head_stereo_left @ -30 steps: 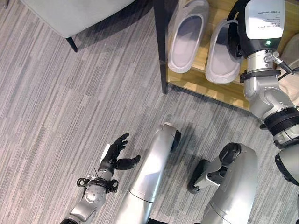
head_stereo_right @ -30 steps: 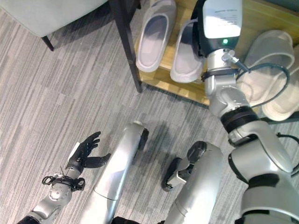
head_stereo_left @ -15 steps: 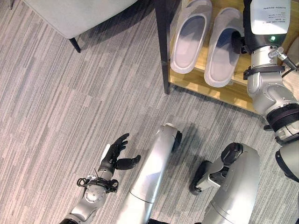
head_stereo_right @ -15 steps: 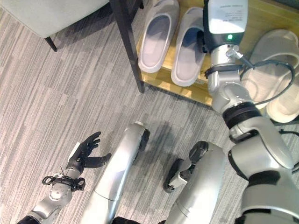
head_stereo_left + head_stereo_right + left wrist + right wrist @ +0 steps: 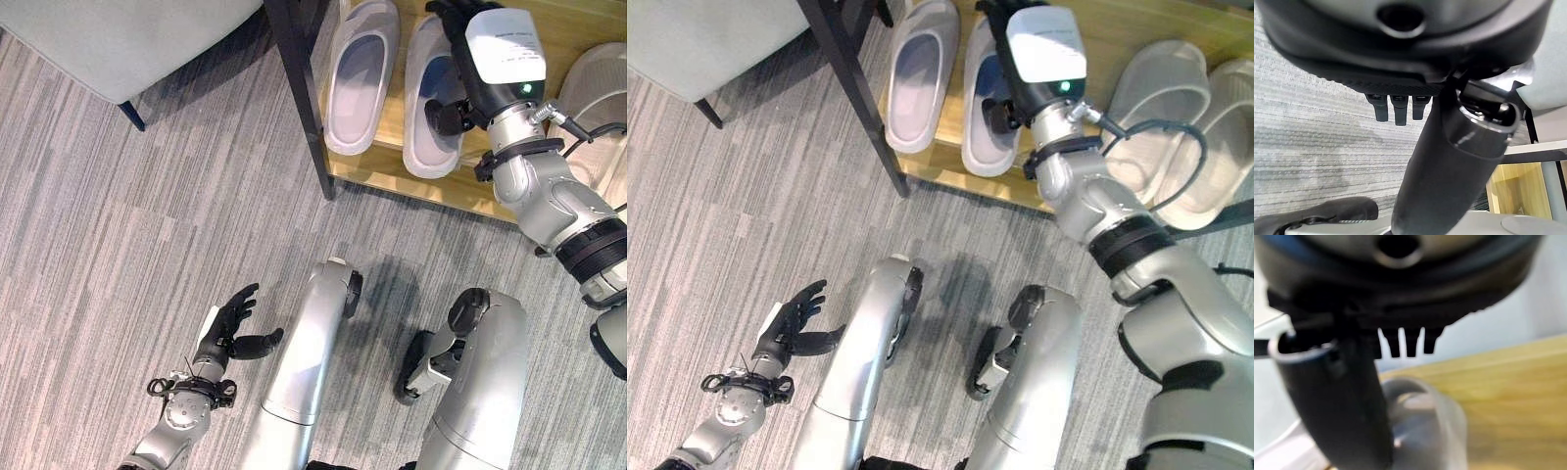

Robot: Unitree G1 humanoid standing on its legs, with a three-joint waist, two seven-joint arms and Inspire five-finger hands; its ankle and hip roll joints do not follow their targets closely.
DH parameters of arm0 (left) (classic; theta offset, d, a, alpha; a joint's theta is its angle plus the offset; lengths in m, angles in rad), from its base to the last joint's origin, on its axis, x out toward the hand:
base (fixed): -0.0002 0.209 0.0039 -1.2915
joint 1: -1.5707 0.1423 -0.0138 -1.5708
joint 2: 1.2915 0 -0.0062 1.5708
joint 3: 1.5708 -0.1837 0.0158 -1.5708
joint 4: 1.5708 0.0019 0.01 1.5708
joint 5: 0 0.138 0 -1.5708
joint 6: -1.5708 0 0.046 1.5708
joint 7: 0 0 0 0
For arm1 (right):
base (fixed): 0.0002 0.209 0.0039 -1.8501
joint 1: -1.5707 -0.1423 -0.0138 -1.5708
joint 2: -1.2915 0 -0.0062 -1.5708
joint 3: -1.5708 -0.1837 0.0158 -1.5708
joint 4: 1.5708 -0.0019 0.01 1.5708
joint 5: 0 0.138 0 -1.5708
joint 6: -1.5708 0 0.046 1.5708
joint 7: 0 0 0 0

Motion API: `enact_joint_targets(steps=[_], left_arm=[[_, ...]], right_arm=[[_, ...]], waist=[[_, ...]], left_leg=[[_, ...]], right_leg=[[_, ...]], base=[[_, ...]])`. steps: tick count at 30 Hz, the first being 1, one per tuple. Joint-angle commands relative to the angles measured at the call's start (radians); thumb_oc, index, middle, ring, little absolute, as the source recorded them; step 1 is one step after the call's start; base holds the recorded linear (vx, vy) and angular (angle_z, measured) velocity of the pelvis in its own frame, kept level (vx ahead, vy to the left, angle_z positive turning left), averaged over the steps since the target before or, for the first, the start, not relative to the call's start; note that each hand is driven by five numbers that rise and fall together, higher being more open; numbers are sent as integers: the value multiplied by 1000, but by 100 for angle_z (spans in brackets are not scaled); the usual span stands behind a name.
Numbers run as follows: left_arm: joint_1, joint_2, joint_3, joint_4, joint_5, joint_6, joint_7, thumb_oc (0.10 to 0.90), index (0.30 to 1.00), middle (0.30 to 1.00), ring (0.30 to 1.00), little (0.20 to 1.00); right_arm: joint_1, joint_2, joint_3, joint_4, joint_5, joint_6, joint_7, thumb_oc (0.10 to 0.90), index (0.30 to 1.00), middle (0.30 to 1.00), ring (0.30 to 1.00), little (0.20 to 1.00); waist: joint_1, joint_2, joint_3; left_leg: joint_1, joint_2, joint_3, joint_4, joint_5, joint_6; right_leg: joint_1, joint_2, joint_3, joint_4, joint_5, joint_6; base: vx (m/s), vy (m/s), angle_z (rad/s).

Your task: Arrange the slippers neatly on the shoe rack.

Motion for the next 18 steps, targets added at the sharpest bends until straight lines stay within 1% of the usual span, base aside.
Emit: enact_joint_targets(steps=[1,5,7,9,10,14,17,18], left_arm=[[77,36,17,-108,-12,-32,-5,800,900,900,900,900],[92,23,42,-106,-10,-23,-6,800,900,900,900,900],[99,8,54,-105,-3,-21,-5,800,900,900,900,900],[103,-6,59,-107,6,-18,-6,800,900,900,900,900],[101,-8,61,-111,18,-18,-8,800,900,900,900,900],[89,-23,58,-116,36,-23,-9,800,900,900,900,900],[79,-40,54,-108,43,-26,-5,800,900,900,900,900],[72,-53,49,-99,48,-24,0,800,900,900,900,900]], right_arm=[[-116,-56,-18,-133,45,-55,-23,800,900,900,900,900],[-66,-89,-67,-273,31,-58,-23,800,900,900,900,900],[-24,-101,-117,-353,19,-64,-39,800,900,900,900,900],[63,-100,-209,-450,2,-73,-64,800,900,900,900,900],[166,-90,-311,-539,-24,-75,-81,800,900,900,900,900],[324,-38,-441,-625,-20,-94,-107,800,900,900,900,900],[441,12,-522,-660,29,-117,-116,800,900,900,900,900],[537,64,-586,-691,68,-143,-131,800,900,900,900,900]], waist=[[43,-32,-32],[26,-44,-32],[15,-46,-32],[0,-44,-32],[-2,-48,-32],[-15,-46,-32],[-23,-47,-32],[-33,-51,-32]], left_leg=[[-9,37,-26,-95,-7,-71],[-9,40,-15,-101,-5,-70],[-9,43,-9,-103,-7,-70],[-9,42,-3,-102,-9,-68],[-9,41,-1,-99,-11,-67],[-9,42,2,-95,-15,-63],[-9,44,6,-89,-20,-61],[-9,46,13,-85,-21,-59]], right_leg=[[-43,20,31,49,127,-112],[-48,21,40,48,128,-109],[-52,22,42,48,127,-108],[-53,22,43,49,126,-107],[-53,22,41,51,124,-105],[-53,25,37,49,128,-101],[-53,31,36,47,128,-99],[-53,33,37,48,127,-98]], base=[[-22,28,-8],[-5,10,-8],[0,0,0],[8,14,-3],[12,22,-6],[6,25,-8],[11,14,-14],[28,5,-17]])
